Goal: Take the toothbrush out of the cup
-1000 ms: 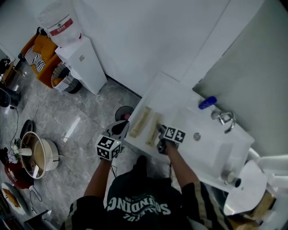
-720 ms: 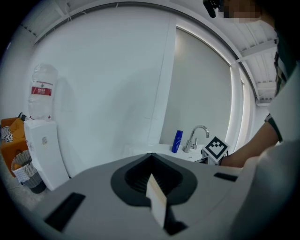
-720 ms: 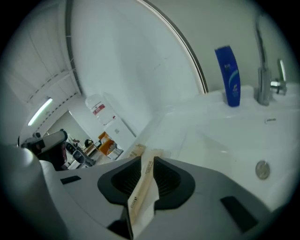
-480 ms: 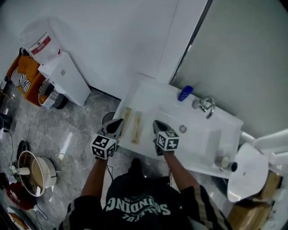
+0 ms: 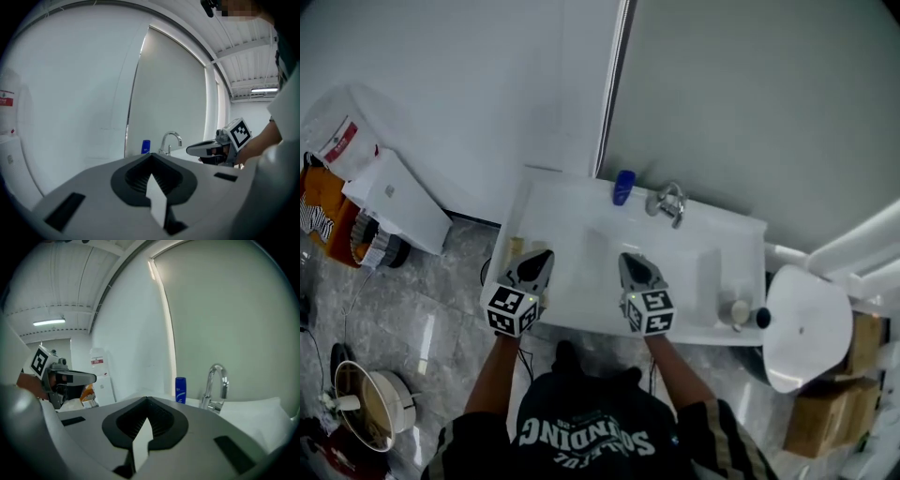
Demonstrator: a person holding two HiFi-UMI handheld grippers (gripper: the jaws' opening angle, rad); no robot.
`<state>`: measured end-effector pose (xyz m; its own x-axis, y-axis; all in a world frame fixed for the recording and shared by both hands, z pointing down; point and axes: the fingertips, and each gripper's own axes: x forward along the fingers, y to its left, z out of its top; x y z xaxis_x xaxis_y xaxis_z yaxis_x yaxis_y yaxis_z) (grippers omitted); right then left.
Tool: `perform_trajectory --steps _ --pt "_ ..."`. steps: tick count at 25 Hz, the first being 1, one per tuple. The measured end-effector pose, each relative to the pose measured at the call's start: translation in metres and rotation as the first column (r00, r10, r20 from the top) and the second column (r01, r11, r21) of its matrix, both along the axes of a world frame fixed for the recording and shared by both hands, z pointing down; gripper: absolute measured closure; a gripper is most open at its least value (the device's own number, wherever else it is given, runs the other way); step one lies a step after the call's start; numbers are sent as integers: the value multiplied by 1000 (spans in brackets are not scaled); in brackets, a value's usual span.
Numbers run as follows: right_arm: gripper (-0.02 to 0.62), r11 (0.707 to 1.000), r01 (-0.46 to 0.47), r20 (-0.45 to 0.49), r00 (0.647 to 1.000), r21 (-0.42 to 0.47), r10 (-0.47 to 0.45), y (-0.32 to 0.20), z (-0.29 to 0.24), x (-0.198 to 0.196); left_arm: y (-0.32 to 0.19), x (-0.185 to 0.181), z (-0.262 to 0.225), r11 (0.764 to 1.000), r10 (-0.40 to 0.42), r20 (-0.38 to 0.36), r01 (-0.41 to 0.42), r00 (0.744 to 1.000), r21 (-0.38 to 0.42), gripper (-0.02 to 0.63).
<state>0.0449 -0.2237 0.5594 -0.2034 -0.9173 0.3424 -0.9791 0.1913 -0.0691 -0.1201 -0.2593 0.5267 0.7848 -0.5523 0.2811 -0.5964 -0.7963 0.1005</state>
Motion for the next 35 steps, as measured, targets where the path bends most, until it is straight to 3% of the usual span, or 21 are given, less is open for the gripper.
perform_trajectory --steps 8,14,35 --pt "598 980 -167 19 986 107 166 49 -45 87 20 78 -12 996 85 -20 -84 996 26 607" --pt "598 966 -225 4 974 128 226 73 -53 125 32 117 -15 992 124 -31 -124 992 22 607" --pt "600 970 -218 -4 975 110 220 74 -41 122 33 118 -5 993 120 -13 -120 993 4 607"
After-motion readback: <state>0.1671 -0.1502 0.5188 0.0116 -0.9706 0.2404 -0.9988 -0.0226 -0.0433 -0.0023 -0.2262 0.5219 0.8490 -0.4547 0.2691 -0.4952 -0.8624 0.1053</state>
